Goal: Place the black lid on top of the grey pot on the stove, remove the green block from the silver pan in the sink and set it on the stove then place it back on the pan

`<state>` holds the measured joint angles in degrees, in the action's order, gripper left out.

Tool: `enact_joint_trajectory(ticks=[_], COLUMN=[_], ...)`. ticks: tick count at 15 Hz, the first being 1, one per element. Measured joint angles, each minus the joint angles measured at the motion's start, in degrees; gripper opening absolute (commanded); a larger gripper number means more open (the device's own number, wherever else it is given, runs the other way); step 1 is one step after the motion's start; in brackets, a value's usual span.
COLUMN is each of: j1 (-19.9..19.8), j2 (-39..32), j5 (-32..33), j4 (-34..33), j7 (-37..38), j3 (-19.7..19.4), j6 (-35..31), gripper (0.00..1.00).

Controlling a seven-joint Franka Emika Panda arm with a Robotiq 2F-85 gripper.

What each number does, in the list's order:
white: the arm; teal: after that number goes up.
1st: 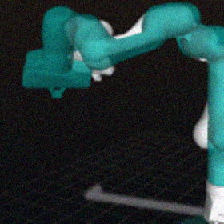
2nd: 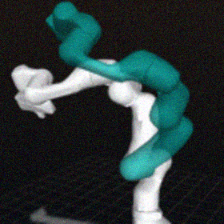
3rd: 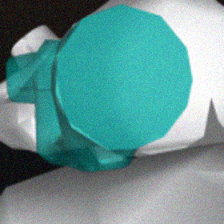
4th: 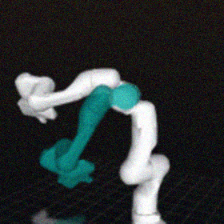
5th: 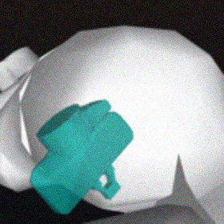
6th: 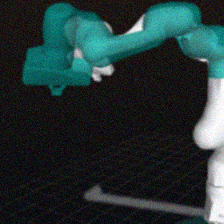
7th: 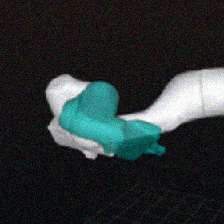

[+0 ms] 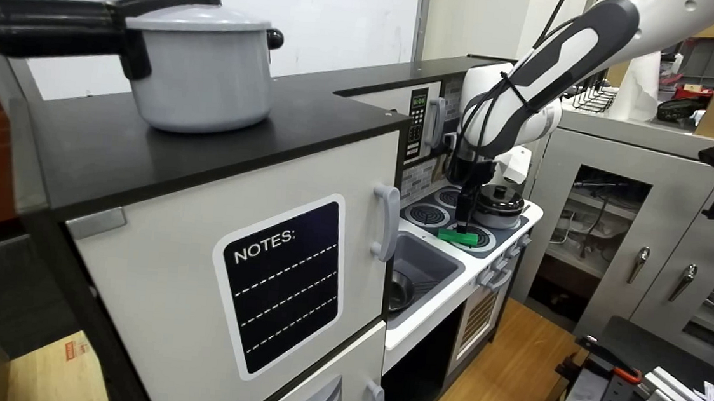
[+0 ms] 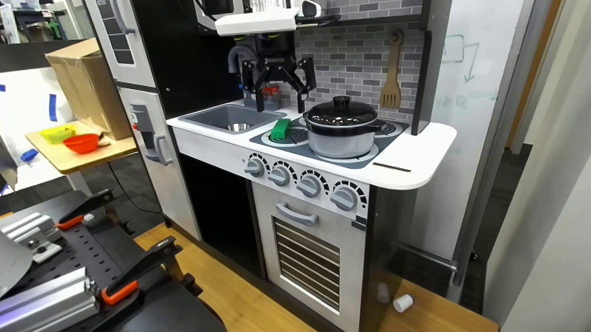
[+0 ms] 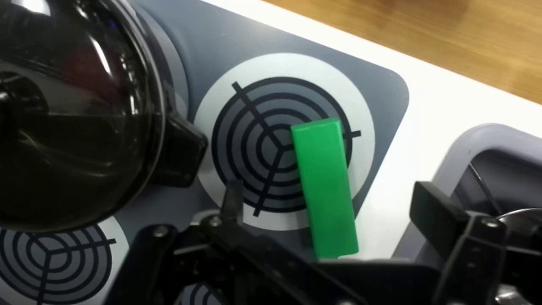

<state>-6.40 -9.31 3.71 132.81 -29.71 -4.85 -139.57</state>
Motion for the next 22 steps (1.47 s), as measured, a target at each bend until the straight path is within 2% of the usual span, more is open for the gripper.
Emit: enact_joint_trajectory(ticks=[7,11,22], j1=[0.6,1.6,1.3], j2=[3.2,1.4,-0.7], j5=[0.4,2.1,8.5], j4=[4.7,8.1,3.5], j7=[1.1,2.8,3.8], j3=[0.9,1.6,0.3], j6=[-0.1,-0.3,-0.4], gripper=[1.0,1.0,1.0])
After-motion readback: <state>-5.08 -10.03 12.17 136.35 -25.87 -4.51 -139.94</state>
